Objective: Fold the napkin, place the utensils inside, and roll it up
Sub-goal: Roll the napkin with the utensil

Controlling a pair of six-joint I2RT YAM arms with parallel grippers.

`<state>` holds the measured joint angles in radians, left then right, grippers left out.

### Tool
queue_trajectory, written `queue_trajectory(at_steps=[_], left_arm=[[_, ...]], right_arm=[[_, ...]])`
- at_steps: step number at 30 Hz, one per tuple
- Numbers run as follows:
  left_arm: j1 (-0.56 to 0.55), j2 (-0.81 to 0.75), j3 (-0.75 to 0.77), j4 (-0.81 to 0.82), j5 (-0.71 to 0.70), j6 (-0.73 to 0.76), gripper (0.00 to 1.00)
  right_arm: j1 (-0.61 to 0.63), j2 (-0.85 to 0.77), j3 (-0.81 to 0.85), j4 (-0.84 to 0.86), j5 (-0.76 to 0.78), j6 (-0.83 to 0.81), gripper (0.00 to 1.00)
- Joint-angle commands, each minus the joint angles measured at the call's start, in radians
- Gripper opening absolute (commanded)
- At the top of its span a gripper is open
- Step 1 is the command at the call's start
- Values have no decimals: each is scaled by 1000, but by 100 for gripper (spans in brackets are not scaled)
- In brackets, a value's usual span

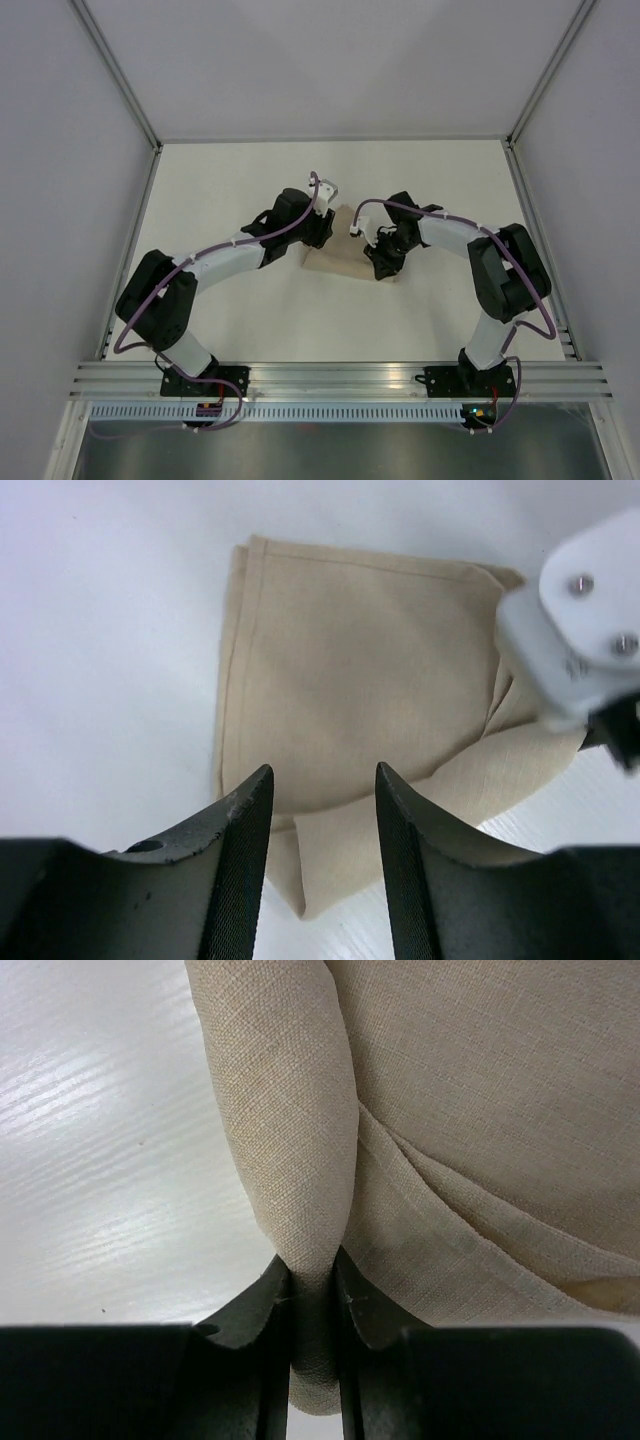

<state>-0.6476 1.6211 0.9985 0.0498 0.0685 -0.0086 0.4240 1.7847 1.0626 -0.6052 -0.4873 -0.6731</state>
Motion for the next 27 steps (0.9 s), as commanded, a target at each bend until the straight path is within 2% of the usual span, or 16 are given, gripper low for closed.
queue_trajectory(at_steps=[1, 7, 14, 21, 27], left_arm=[[-6, -64, -40, 99, -44, -24, 50], [-98, -93, -119, 209, -115, 87, 51], [-271, -66, -149, 249, -231, 275, 53], [-363, 34, -126, 268, -246, 390, 56], [-455, 178, -58, 254, -297, 493, 56]], right_arm=[[-86, 99, -30, -155, 87, -39, 20], [-123, 185, 62, -336, 67, -175, 20], [-179, 444, 371, -640, 18, -345, 20], [-183, 561, 517, -731, 38, -390, 21], [-183, 650, 637, -807, 24, -382, 22]])
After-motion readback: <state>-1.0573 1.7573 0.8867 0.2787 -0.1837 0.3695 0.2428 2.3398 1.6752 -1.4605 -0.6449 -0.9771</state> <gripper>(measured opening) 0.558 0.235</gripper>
